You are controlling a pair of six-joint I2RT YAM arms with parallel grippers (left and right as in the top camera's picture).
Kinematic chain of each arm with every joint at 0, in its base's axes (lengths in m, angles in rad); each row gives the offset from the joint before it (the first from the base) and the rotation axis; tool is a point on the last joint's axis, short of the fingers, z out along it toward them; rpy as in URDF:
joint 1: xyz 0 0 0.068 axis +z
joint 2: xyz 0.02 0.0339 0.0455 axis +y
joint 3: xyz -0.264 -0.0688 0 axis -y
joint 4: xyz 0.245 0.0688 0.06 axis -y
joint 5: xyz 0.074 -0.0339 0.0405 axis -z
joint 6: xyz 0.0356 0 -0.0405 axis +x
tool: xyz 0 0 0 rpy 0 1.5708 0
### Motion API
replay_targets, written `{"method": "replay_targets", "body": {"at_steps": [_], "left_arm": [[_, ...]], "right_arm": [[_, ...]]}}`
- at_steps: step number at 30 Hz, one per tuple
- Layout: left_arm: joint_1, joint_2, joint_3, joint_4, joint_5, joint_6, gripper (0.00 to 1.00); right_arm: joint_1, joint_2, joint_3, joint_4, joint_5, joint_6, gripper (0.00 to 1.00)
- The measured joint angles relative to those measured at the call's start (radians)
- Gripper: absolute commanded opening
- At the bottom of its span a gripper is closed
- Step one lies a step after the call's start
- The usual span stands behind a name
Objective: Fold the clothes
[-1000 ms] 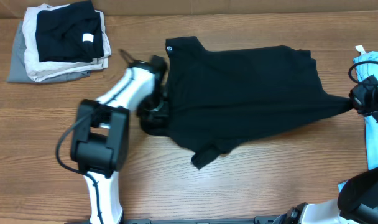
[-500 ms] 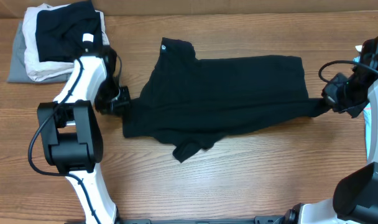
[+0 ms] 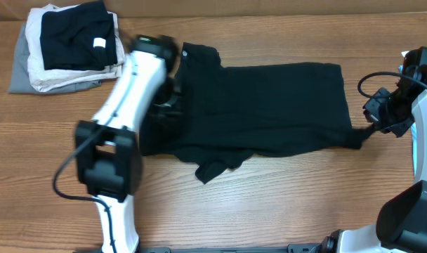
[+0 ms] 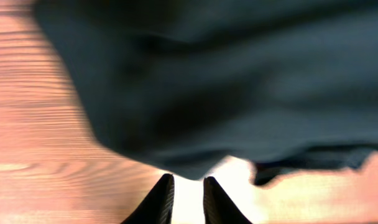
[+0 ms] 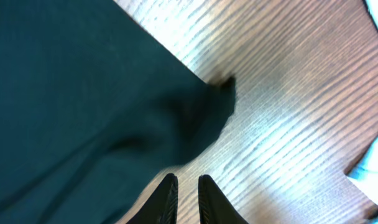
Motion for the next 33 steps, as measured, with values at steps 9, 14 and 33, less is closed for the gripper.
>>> {"method": "replay_targets", "body": {"at_steps": [9, 14, 33], "left_arm": [[-0.293, -0.002, -0.094, 0.045, 0.026, 0.013, 0.72], [-0.308, -0.004, -0.191, 0.144, 0.028, 0.024, 0.72], [-0.298, -0.004, -0.343, 0.275, 0.081, 0.133, 0.04]], "right_arm": [[-0.002, 0.000, 0.000, 0.011, 0.006, 0.000, 0.17], [-0.002, 0.000, -0.001, 0.010, 0.008, 0.000, 0.23], [-0.002, 0.000, -0.001, 0.011, 0.009, 0.000, 0.24]]}}
